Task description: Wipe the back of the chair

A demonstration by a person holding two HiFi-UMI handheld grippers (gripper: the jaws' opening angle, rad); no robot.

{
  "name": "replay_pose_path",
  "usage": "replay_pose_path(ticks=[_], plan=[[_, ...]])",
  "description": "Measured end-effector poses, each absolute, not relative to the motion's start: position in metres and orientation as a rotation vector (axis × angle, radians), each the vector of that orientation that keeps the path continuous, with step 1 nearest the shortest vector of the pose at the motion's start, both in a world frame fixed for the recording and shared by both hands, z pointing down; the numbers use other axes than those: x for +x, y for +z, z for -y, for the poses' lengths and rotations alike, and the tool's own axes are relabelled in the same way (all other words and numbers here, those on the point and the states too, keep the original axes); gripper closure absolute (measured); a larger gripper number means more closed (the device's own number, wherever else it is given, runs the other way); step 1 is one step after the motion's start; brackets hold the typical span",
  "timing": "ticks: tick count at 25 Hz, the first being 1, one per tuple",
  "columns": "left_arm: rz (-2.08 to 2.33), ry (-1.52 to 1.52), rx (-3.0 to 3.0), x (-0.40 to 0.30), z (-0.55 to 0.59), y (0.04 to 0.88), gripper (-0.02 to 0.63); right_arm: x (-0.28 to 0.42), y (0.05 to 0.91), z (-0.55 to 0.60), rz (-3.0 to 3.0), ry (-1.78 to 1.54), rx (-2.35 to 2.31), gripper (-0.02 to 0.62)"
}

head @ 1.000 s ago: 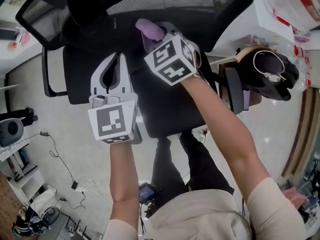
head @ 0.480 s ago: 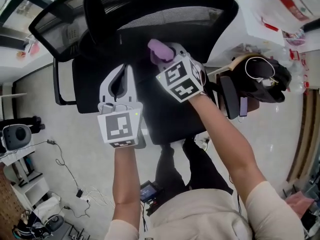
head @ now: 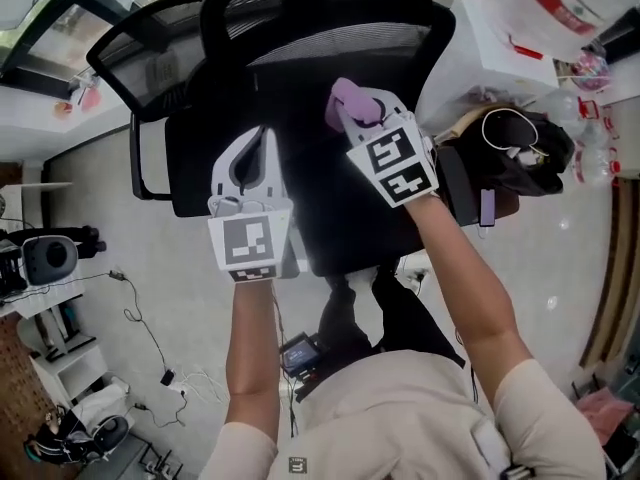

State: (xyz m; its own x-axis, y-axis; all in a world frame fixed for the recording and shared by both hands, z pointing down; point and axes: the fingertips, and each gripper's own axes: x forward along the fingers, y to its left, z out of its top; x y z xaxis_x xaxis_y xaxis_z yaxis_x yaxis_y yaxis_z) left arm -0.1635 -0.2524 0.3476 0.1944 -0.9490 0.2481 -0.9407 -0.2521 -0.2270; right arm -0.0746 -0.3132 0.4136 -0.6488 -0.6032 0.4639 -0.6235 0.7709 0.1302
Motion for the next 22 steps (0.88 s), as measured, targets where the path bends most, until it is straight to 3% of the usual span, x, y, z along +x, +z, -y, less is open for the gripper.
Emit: replay_pose_path(ticks=[22], plan=[[-1.816, -0.444, -2.312, -0.166, 0.154, 0.203, 0.600, -0.014, 0.226, 0.214, 2.566, -0.180, 0.984, 0.577]])
